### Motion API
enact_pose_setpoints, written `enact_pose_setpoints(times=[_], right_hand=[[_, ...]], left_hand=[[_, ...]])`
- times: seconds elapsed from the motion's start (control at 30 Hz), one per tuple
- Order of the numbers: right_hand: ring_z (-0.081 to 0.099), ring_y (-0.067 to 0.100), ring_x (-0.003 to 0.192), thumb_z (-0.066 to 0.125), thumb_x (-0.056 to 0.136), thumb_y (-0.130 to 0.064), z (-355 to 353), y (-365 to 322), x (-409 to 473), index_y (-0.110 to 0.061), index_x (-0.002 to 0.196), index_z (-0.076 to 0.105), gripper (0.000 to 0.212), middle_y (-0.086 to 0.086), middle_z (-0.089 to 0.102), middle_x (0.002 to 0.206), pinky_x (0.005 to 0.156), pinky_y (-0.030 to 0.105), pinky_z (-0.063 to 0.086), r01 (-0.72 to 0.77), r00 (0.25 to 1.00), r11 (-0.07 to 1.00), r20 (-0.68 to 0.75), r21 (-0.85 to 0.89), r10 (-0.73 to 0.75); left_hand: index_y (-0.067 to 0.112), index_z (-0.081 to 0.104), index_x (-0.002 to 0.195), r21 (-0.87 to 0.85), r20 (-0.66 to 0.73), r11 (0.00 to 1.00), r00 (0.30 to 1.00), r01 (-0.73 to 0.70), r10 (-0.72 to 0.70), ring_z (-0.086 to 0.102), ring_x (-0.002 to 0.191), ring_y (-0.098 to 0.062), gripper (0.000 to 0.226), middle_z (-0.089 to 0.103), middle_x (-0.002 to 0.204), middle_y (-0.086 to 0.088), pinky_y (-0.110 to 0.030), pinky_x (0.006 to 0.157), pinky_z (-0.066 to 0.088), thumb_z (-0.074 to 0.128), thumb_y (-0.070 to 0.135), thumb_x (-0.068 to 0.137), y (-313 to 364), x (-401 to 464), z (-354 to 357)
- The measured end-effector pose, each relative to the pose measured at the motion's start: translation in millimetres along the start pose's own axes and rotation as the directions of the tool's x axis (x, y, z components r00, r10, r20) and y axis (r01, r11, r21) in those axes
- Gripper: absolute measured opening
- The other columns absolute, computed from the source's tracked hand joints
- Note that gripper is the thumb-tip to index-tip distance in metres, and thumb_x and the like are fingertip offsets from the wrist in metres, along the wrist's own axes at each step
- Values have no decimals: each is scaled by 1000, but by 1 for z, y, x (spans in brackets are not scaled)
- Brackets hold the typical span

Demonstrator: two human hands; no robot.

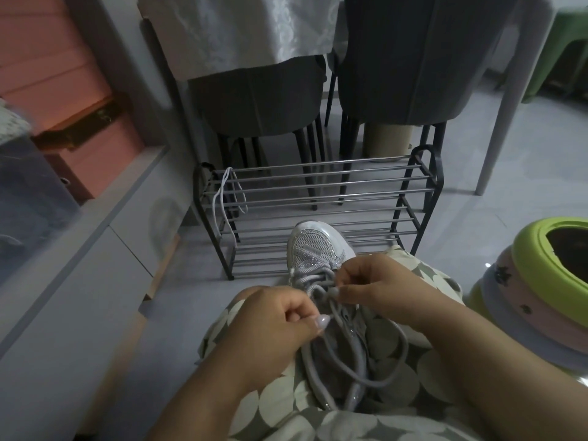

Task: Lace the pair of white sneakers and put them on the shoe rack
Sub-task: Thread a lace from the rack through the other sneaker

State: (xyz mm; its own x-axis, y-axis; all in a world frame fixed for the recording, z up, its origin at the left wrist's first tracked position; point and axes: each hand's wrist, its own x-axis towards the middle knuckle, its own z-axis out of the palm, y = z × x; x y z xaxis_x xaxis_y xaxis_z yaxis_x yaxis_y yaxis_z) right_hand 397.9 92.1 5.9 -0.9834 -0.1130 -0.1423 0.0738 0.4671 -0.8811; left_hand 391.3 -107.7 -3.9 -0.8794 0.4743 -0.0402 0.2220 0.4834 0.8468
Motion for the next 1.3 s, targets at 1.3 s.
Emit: enact_pose_setpoints(times=[1.3], right_hand=[[46,3,63,65,64,-39,-15,9,-16,-30,78,49,23,-11,53,70,56,13,43,133,990,613,79,-779,-115]], left_hand=[[26,57,61,365,-220,928,976,74,8,56,57,-3,21,57,60,13,-32,59,52,75,29,71,1,-16,6]])
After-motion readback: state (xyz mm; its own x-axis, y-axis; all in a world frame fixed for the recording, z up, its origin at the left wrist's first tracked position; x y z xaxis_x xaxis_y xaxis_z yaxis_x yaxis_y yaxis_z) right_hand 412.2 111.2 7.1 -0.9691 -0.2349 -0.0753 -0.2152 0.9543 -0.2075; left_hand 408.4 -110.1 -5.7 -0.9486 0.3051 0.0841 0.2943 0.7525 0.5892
